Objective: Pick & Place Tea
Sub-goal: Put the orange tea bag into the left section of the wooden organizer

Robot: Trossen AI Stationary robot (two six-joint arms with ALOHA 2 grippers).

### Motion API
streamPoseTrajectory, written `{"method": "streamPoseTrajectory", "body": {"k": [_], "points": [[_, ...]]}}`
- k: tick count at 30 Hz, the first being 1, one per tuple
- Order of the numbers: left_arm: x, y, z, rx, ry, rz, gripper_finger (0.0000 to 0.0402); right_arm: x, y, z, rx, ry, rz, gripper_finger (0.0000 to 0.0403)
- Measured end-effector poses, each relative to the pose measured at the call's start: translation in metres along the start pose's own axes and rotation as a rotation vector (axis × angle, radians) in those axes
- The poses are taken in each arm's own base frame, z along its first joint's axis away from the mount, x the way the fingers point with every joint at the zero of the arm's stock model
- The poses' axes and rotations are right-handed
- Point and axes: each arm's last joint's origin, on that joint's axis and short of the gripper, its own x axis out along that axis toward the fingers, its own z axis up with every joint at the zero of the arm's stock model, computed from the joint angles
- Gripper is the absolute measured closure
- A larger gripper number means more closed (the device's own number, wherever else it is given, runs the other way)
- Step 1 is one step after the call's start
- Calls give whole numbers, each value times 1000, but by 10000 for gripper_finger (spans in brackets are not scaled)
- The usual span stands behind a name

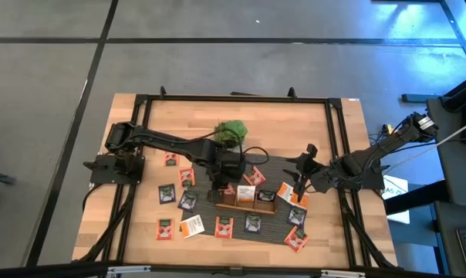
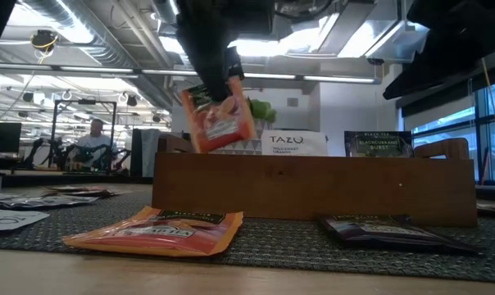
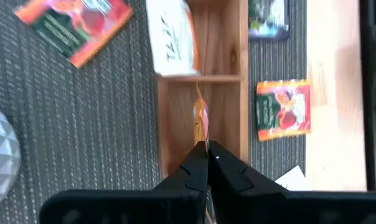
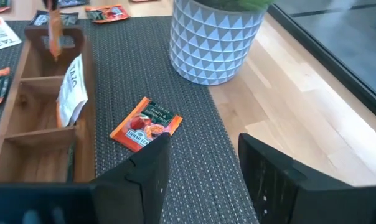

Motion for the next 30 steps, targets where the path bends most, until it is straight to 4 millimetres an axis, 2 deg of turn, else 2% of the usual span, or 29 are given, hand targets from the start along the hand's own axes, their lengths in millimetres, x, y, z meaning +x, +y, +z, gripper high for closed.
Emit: {"method": "streamPoseTrajectory", "body": {"k": [8,16,30], "points": [[1,-2,1,10,-5,4,399,3,-3,1,12,2,-19,214],[20,2,2,12,44,6,399,3,-3,1,13,3,-22,214],[21,3,4,15,20,7,394,3,-3,1,10,3,-22,214]]}}
